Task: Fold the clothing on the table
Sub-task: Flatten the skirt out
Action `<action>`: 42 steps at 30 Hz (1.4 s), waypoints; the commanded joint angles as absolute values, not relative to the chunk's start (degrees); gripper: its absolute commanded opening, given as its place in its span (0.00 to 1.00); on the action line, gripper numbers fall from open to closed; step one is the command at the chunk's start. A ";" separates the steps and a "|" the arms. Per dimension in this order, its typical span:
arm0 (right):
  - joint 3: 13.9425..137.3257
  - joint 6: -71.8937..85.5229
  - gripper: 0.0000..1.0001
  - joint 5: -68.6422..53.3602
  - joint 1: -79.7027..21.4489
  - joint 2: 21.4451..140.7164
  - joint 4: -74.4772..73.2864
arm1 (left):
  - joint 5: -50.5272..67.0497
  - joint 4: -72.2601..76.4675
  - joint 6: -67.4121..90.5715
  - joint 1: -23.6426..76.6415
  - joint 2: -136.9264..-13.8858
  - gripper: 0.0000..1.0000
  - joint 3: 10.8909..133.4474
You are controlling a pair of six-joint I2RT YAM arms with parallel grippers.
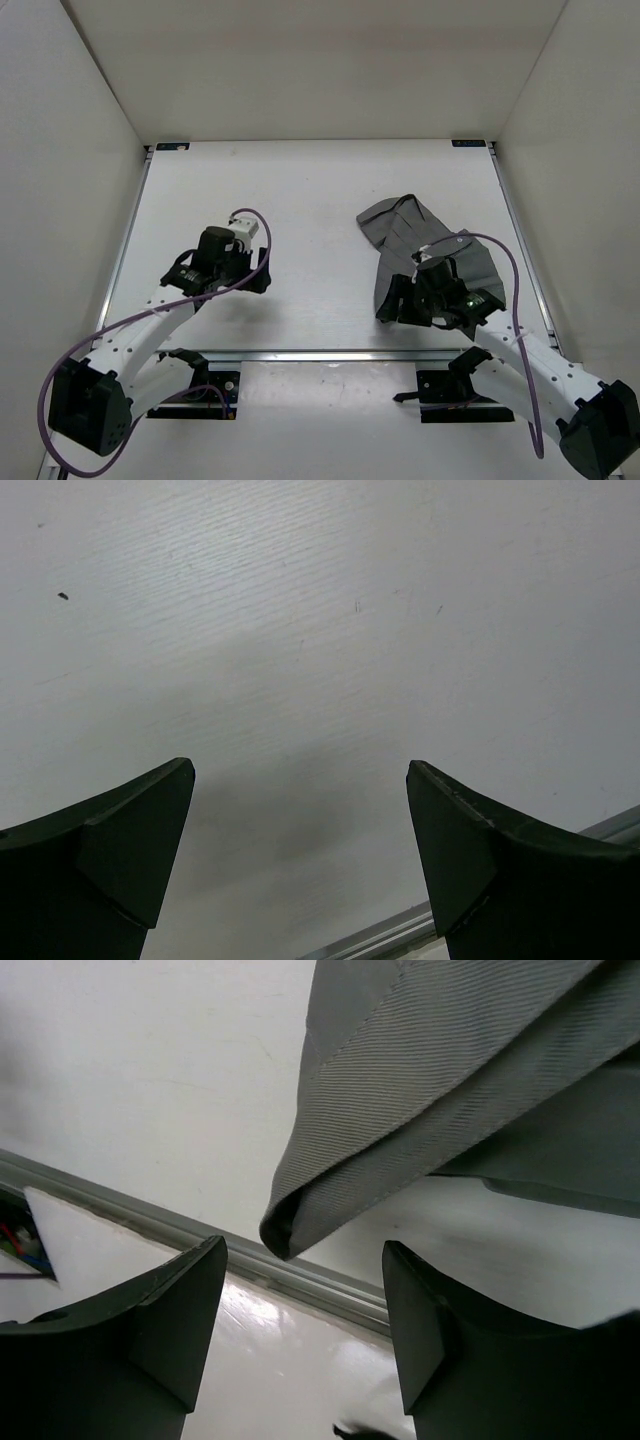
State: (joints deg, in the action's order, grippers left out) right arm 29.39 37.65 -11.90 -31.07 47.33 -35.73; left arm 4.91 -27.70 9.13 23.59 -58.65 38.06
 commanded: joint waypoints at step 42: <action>42.54 13.81 0.00 -29.27 -18.30 53.44 -56.85 | 22.41 1.84 12.30 30.84 -83.13 0.68 54.39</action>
State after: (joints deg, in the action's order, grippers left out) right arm 41.58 18.24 -28.75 -21.87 53.76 -48.51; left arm 16.38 -5.74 12.19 28.95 -78.54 50.22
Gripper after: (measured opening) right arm 0.023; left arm 0.670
